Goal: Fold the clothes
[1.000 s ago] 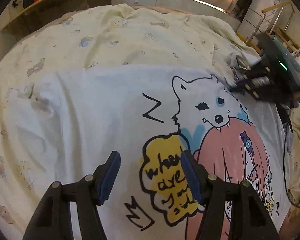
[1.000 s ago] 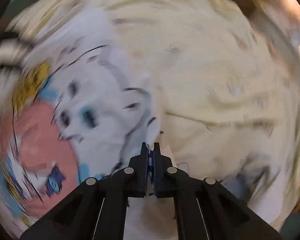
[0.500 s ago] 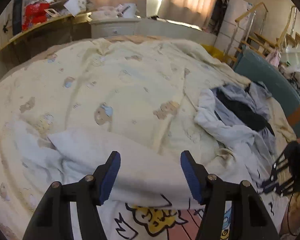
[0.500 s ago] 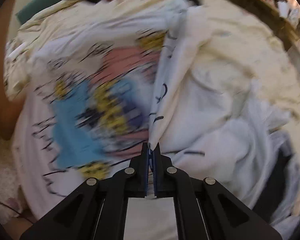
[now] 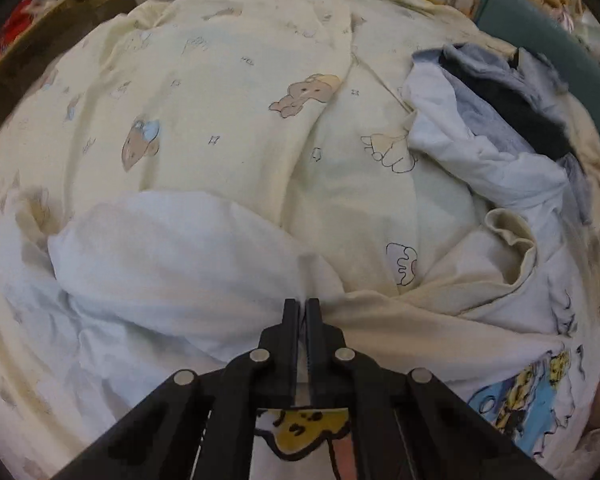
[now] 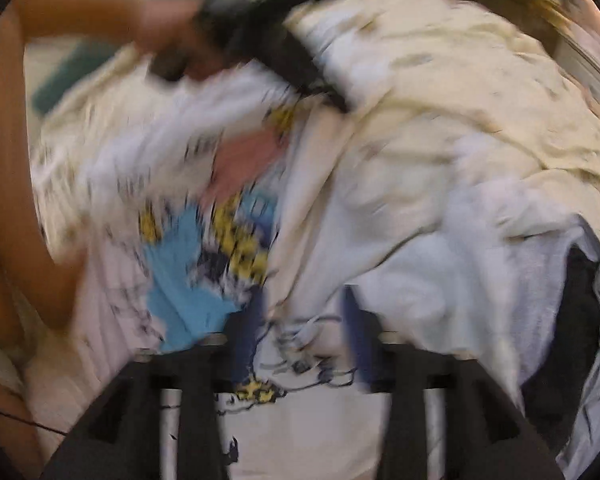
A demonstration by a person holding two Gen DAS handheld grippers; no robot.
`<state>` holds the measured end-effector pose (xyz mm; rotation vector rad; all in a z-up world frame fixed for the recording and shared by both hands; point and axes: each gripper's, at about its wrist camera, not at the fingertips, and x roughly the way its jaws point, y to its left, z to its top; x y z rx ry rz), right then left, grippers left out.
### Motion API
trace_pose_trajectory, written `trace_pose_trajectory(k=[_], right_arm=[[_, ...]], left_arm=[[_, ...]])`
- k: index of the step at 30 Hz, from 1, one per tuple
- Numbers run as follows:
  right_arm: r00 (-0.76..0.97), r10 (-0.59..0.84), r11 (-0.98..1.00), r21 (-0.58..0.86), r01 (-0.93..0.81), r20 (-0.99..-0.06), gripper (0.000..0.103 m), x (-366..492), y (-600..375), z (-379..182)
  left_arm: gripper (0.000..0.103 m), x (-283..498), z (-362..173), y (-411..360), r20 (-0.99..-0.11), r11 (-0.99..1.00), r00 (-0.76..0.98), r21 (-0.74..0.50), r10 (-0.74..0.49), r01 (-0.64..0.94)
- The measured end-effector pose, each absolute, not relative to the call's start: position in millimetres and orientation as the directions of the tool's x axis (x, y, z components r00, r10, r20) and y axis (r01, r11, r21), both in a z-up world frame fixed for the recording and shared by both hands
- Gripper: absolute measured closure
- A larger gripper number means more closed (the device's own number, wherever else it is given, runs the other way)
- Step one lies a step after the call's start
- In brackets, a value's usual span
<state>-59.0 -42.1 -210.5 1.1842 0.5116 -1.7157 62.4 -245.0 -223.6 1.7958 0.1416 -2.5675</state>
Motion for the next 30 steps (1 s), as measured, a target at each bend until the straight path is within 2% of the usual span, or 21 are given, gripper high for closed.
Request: trace_pose_trajectory(k=[3,5,10,14,16,18,22,23,25,26,30], right_arm=[[-0.156,-0.493,-0.515,0.142,0.845,-0.856,0.022,-87,-36,-193],[-0.167,-0.477,-0.504,0.113,0.857,-0.863,0.022,-100,-47,-196],[-0.092,-0.421,-0.444,0.117,0.888,-0.902,0.028,-118,-82,-227],[-0.103,-0.359,-0.494,0.095,0.864,-0.928,0.028,-126,-87,-254],[-0.088,-0.384,-0.523,0.138,0.841,-0.919,0.028,-129,-82,-257],[-0.066,-0.433,-0.526,0.192,0.829,-0.899,0.028,-127,-74,-251],[-0.052,-0.464,-0.502,0.214,0.838,-0.884,0.028,-125,-65,-240],[-0.040,-0.467,-0.494,0.223,0.841,-0.883,0.028,-125,-63,-239],[-0.014,-0.476,-0.474,0.243,0.846,-0.880,0.034,-127,-62,-237],[-0.001,-0.481,-0.467,0.255,0.847,-0.877,0.037,-129,-63,-236],[0.018,-0.488,-0.446,0.267,0.854,-0.873,0.039,-136,-69,-233]], left_arm=[[0.100,80,-206,-259,-0.905,-0.986,-0.418,-0.129,0.074,0.103],[0.100,100,-194,-263,-0.891,-0.984,-0.450,-0.125,0.056,0.125],[0.100,159,-173,-270,-0.872,-0.965,-0.490,-0.151,0.027,0.215],[0.101,207,-202,-277,-0.912,-0.930,-0.409,-0.143,-0.008,0.338],[0.101,226,-229,-283,-0.947,-0.899,-0.321,-0.156,0.019,0.409],[0.101,235,-233,-286,-0.946,-0.894,-0.321,-0.176,0.039,0.411],[0.100,207,-194,-276,-0.878,-0.965,-0.472,-0.186,0.079,0.183],[0.097,191,-184,-273,-0.859,-0.975,-0.501,-0.189,0.107,0.115],[0.076,161,-164,-267,-0.817,-0.982,-0.552,-0.188,0.168,-0.021],[0.062,146,-163,-268,-0.816,-0.981,-0.547,-0.186,0.185,-0.054],[0.059,88,-186,-274,-0.870,-0.972,-0.440,-0.162,0.222,-0.169]])
